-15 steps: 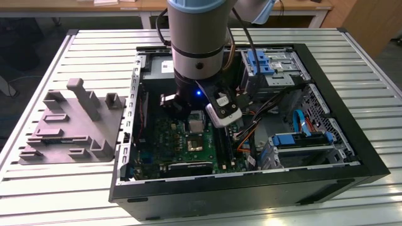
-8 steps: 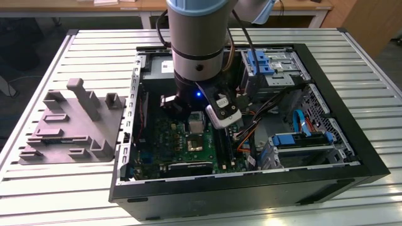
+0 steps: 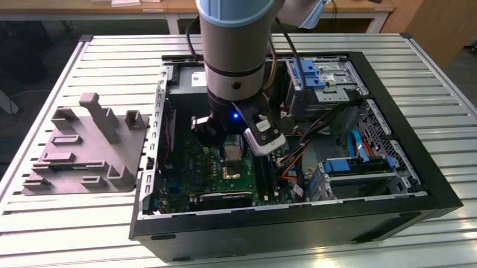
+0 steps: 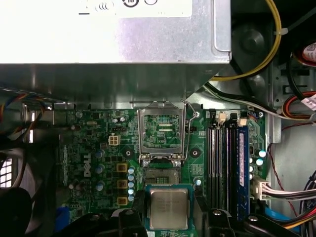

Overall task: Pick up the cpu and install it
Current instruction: 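Place the cpu into insertion slot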

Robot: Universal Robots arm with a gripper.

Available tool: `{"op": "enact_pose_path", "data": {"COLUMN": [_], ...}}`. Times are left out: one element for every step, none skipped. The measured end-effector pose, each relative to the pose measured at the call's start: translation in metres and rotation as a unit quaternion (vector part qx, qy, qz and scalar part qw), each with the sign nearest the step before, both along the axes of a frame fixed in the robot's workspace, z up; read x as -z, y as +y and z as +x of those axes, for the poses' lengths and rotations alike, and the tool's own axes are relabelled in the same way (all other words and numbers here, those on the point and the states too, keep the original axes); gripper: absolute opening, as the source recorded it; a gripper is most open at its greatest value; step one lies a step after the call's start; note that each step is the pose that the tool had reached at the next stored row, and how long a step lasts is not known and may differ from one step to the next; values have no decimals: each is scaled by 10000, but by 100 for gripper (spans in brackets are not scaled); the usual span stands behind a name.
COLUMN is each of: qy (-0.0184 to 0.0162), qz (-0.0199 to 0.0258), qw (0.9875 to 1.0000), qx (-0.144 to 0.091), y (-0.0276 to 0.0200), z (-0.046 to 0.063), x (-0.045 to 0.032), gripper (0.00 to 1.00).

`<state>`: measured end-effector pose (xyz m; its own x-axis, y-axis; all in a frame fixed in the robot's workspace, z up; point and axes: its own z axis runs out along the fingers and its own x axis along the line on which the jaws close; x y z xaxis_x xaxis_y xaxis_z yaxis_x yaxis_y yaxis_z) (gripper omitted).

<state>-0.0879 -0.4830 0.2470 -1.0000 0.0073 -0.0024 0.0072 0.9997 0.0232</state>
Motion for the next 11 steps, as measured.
{"op": "enact_pose_path", "data": {"qy": [0,0,0,0,0,0,0,0,0,-1,-1], "qz": [0,0,-1,-1,-1,-1,0,-1,0,2,1], "qw": [10000,10000,10000,10000,10000,10000,10000,10000,10000,10000,10000], "qx": [0,0,0,0,0,0,1,0,0,0,0], "y": [0,0,0,0,0,0,0,0,0,1,0], "z": [0,0,0,0,0,0,0,0,0,0,0], "x": [8,13,14,14,14,15,15,16,18,25,32], "gripper": [47,47,47,47,47,47,47,47,47,47,47]}}
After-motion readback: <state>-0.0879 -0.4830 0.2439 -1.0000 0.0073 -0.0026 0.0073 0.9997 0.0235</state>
